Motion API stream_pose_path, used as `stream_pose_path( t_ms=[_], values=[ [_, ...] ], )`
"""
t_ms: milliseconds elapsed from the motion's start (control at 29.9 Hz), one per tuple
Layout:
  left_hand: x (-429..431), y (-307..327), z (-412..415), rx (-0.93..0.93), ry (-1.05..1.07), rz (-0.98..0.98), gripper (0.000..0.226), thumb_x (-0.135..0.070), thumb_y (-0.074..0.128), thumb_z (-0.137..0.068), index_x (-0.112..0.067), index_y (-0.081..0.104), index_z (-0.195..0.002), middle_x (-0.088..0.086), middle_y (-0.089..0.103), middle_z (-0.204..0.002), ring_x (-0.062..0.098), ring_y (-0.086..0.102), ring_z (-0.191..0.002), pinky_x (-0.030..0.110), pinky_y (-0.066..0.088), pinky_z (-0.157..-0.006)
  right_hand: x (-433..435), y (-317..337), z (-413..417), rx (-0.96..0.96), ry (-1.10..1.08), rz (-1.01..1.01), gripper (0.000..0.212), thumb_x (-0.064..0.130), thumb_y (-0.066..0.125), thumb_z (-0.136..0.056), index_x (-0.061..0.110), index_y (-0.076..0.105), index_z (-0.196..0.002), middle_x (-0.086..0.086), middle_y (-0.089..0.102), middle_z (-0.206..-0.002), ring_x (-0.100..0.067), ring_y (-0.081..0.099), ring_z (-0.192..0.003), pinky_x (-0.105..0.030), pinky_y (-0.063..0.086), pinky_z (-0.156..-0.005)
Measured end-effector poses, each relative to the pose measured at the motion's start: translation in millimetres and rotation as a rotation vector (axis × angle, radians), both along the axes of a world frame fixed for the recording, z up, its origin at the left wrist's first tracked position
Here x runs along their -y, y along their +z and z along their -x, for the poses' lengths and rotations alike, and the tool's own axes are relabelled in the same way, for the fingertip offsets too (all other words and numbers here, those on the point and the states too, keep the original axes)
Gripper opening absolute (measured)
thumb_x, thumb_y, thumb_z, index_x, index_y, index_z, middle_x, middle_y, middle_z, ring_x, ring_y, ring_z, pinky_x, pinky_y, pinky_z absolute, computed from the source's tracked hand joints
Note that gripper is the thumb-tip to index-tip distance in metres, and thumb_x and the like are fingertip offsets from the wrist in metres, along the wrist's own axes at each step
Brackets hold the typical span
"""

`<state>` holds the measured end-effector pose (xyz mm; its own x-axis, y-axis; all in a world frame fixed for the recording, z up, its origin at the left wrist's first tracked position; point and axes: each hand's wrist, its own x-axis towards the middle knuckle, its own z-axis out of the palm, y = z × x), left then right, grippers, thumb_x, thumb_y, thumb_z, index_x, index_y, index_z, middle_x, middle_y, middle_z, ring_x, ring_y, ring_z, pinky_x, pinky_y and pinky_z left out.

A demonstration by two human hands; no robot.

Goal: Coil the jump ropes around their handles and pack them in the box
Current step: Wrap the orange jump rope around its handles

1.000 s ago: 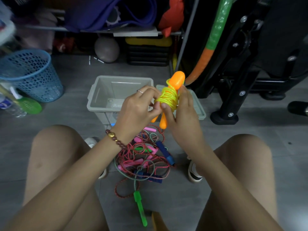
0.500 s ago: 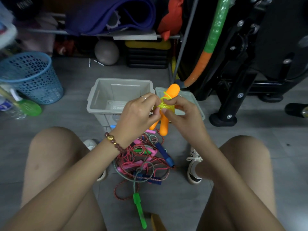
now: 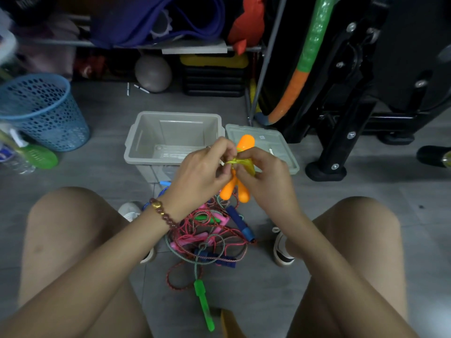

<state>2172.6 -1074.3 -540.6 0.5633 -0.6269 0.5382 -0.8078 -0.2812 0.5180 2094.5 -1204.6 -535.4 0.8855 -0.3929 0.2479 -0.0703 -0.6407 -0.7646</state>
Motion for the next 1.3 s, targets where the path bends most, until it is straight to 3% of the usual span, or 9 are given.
stream_pose_path(
  t_ms=[200, 434, 668, 835, 902, 1002, 1135, 1302],
  values=[
    [1.4, -1.9, -0.7, -0.014, 0.038, 0.005, 0.034, -0.009, 0.056, -0.076, -0.024, 0.036, -0.099, -0.003, 0.062, -0.083, 0.009, 0.051, -0.068, 0.029, 0.042, -0.061, -9.5, -10.9, -3.7, 0.059, -0.002, -0.137, 0.014, 0.027, 0.056, -0.087, 0.02, 0.066, -0.094, 0.012, 0.059, -0.073, -0.002, 0.053, -0.059, -0.018, 0.039, -0.056],
    [2.7, -4.7, -5.0, -0.132, 0.045, 0.07, 0.031, -0.009, 0.056, -0.08, -0.026, 0.038, -0.098, -0.004, 0.06, -0.085, 0.005, 0.05, -0.069, 0.029, 0.045, -0.066, -16.3, -12.5, -10.1, 0.159, -0.056, -0.35, 0.012, 0.016, 0.058, -0.089, 0.019, 0.068, -0.086, 0.005, 0.069, -0.081, -0.024, 0.063, -0.072, -0.044, 0.051, -0.062],
    [3.8, -3.3, -2.8, -0.269, 0.021, 0.152, 0.03, -0.01, 0.057, -0.08, -0.027, 0.043, -0.1, -0.008, 0.059, -0.085, 0.007, 0.057, -0.076, 0.023, 0.048, -0.073, -14.5, -7.7, -12.1, 0.175, -0.083, -0.411, 0.027, 0.007, 0.059, -0.09, 0.031, 0.064, -0.077, 0.011, 0.068, -0.079, -0.014, 0.063, -0.077, -0.026, 0.047, -0.068],
    [8.8, -10.2, -4.1, -0.509, 0.073, 0.274, 0.025, -0.014, 0.066, -0.071, -0.021, 0.058, -0.094, -0.006, 0.063, -0.078, 0.009, 0.06, -0.072, 0.021, 0.05, -0.069, -15.4, -15.7, -16.1, 0.169, -0.1, -0.431, 0.033, 0.004, 0.059, -0.088, 0.035, 0.063, -0.075, 0.012, 0.068, -0.077, -0.015, 0.064, -0.076, -0.034, 0.05, -0.073],
    [10.7, -11.6, -3.6, -0.564, 0.106, 0.284, 0.021, -0.018, 0.065, -0.07, -0.022, 0.064, -0.091, -0.003, 0.064, -0.078, 0.008, 0.061, -0.071, 0.023, 0.051, -0.065, -15.6, -17.1, -17.5, 0.165, -0.099, -0.418, 0.03, 0.003, 0.058, -0.089, 0.03, 0.063, -0.075, 0.012, 0.067, -0.078, -0.01, 0.063, -0.076, -0.031, 0.05, -0.075],
    [11.2, -13.2, -0.6, -0.47, 0.131, 0.29, 0.018, -0.016, 0.063, -0.075, -0.02, 0.068, -0.092, -0.003, 0.061, -0.09, 0.004, 0.06, -0.082, 0.021, 0.051, -0.065, -16.5, -15.2, -17.7, 0.186, -0.102, -0.405, 0.019, 0.003, 0.057, -0.09, 0.019, 0.064, -0.082, 0.01, 0.067, -0.083, -0.005, 0.063, -0.08, -0.021, 0.048, -0.076],
    [14.7, -18.3, 7.2, -0.266, 0.12, 0.178, 0.015, -0.018, 0.052, -0.09, -0.009, 0.059, -0.099, 0.003, 0.053, -0.105, 0.004, 0.052, -0.097, 0.009, 0.038, -0.082, -17.7, -14.5, -16.5, 0.222, -0.139, -0.41, 0.015, 0.004, 0.057, -0.091, 0.017, 0.063, -0.086, -0.008, 0.07, -0.103, -0.012, 0.065, -0.088, -0.024, 0.05, -0.076],
    [13.0, -20.4, 1.8, -0.242, 0.128, 0.157, 0.018, -0.016, 0.046, -0.092, -0.004, 0.06, -0.098, 0.005, 0.056, -0.1, 0.012, 0.053, -0.094, 0.023, 0.045, -0.081, -10.8, -13.9, -12.7, 0.172, -0.031, -0.295, 0.006, 0.017, 0.061, -0.087, 0.018, 0.065, -0.092, 0.002, 0.068, -0.092, -0.021, 0.064, -0.077, -0.038, 0.051, -0.069]
  ],
)
